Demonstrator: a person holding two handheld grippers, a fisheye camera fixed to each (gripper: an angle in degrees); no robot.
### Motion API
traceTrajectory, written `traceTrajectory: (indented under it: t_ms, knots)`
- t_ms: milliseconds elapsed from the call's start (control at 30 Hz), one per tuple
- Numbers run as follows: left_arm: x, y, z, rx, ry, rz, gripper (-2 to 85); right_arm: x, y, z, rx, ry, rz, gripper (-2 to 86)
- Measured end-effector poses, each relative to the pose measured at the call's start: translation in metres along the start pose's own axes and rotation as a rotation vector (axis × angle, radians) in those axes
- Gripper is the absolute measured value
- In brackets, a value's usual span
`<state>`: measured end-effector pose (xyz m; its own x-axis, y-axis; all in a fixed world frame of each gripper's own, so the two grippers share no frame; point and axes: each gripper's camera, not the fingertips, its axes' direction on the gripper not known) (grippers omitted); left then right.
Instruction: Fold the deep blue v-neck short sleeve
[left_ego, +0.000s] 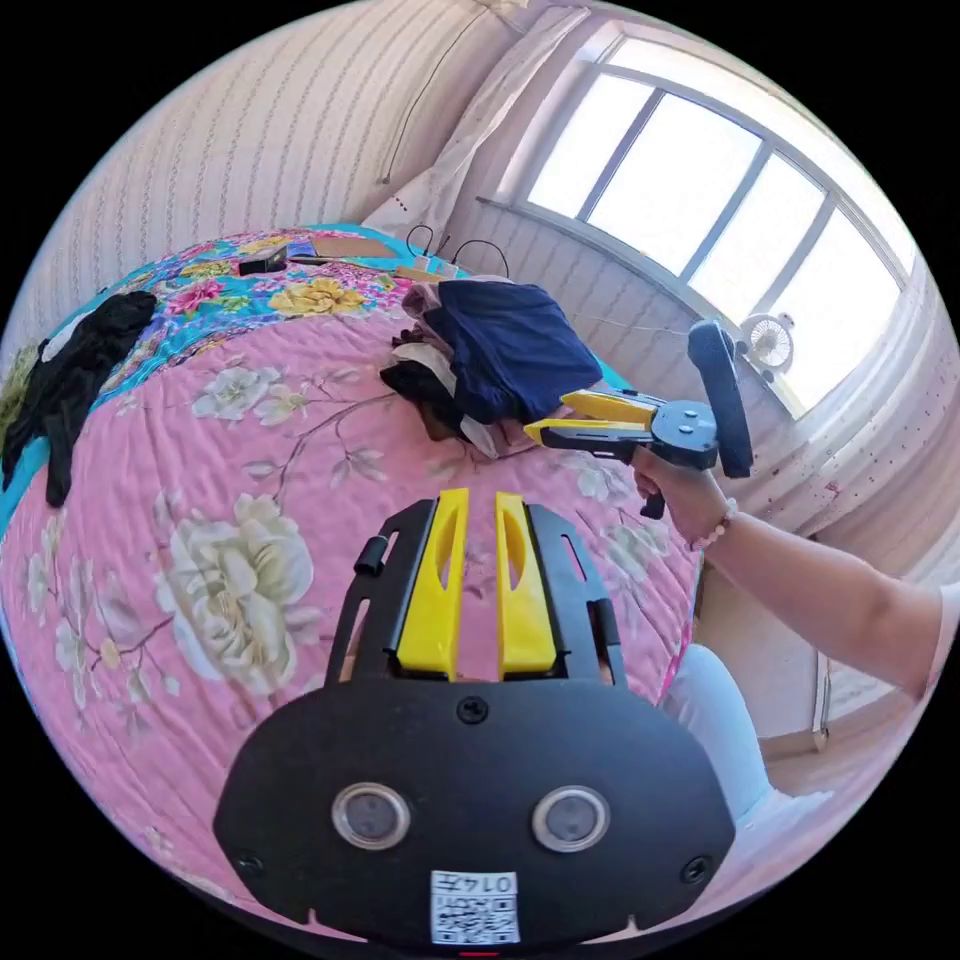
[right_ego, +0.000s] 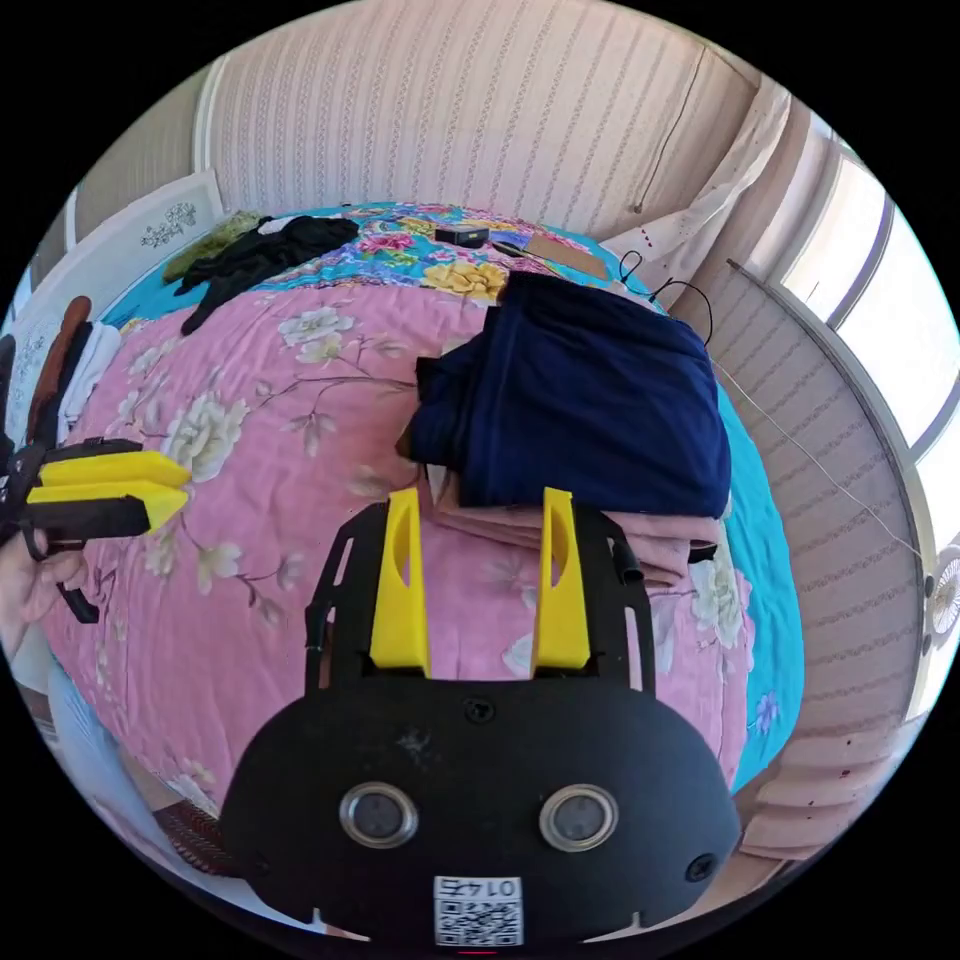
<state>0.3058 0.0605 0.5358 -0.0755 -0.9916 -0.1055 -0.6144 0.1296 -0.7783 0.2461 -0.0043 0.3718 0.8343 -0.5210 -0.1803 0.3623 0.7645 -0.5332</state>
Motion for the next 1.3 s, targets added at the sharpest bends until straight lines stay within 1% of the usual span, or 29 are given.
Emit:
traceTrajectory:
  t_ms: [100,167,233,300,333,367,400,467,533,633,700,767,800,867,900,933,1000,1033,1067,1100,1167,1233,1300]
  knots:
    - [0.010,-0.049,0.051,-0.036,0.014,0.016,6.7,0.035,0.002,0.017,-0.065,-0.030,0.047,12.8]
    - [0.022,-0.085,0.090,-0.077,-0.052,0.059,7.6,0.063,0.010,0.011,-0.037,-0.087,0.080,7.6]
    - [0.025,-0.105,0.116,-0.104,-0.073,0.050,7.5,0.083,0.019,0.004,-0.010,-0.146,0.084,2.9]
    - [0.026,-0.117,0.137,-0.147,-0.096,0.040,4.7,0.104,0.031,-0.004,0.009,-0.203,0.114,1.0]
    - [0.023,-0.120,0.147,-0.186,-0.080,0.004,1.0,0.118,0.040,-0.010,0.028,-0.246,0.147,0.2]
    - [0.021,-0.122,0.151,-0.212,-0.051,-0.034,0.2,0.131,0.050,-0.016,0.030,-0.264,0.171,-0.3]
    - [0.020,-0.122,0.151,-0.204,-0.025,-0.048,-0.1,0.136,0.055,-0.019,0.035,-0.280,0.175,-0.4]
    - [0.019,-0.119,0.133,-0.089,0.073,-0.082,-0.7,0.152,0.075,-0.040,0.057,-0.252,0.173,-0.7]
    - [0.020,-0.118,0.118,-0.029,0.115,-0.065,-0.8,0.161,0.088,-0.058,0.101,-0.246,0.164,-0.6]
    - [0.024,-0.114,0.110,-0.044,0.036,-0.007,-0.9,0.170,0.091,-0.071,0.098,-0.232,0.155,0.3]
    - [0.022,-0.112,0.110,-0.057,0.032,-0.026,-0.8,0.173,0.086,-0.072,0.091,-0.213,0.162,3.3]
    - [0.015,-0.107,0.112,-0.049,0.001,-0.091,-0.2,0.175,0.074,-0.069,0.080,-0.231,0.170,12.2]
    - [0.014,-0.106,0.113,-0.054,-0.017,-0.106,0.1,0.175,0.071,-0.067,0.074,-0.238,0.165,12.8]
    - [0.006,-0.104,0.120,-0.065,-0.075,-0.140,4.8,0.172,0.059,-0.057,0.065,-0.219,0.124,13.6]
    - [0.005,-0.104,0.123,-0.069,-0.062,-0.139,5.5,0.171,0.057,-0.053,0.058,-0.208,0.115,13.5]
    - [0.002,-0.104,0.128,-0.063,-0.011,-0.141,6.9,0.172,0.053,-0.045,0.033,-0.187,0.103,11.6]
    - [-0.003,-0.104,0.136,-0.049,0.052,-0.164,6.3,0.177,0.051,-0.031,-0.029,-0.157,0.115,7.5]
    - [-0.006,-0.102,0.144,-0.067,0.130,-0.172,2.4,0.182,0.052,-0.025,-0.080,-0.136,0.120,4.7]
    - [-0.011,-0.100,0.152,-0.098,0.208,-0.218,0.1,0.189,0.057,-0.027,-0.082,-0.140,0.133,2.4]
    - [-0.014,-0.099,0.154,-0.107,0.245,-0.240,-0.1,0.193,0.060,-0.031,-0.062,-0.153,0.141,2.0]
    - [-0.026,-0.090,0.147,-0.051,0.361,-0.328,-0.8,0.206,0.079,-0.050,0.038,-0.224,0.179,1.0]
    - [-0.029,-0.083,0.129,0.008,0.403,-0.317,-0.9,0.214,0.095,-0.069,0.106,-0.275,0.192,0.7]
    - [-0.029,-0.078,0.102,0.048,0.403,-0.261,-0.9,0.218,0.108,-0.093,0.180,-0.298,0.191,0.5]
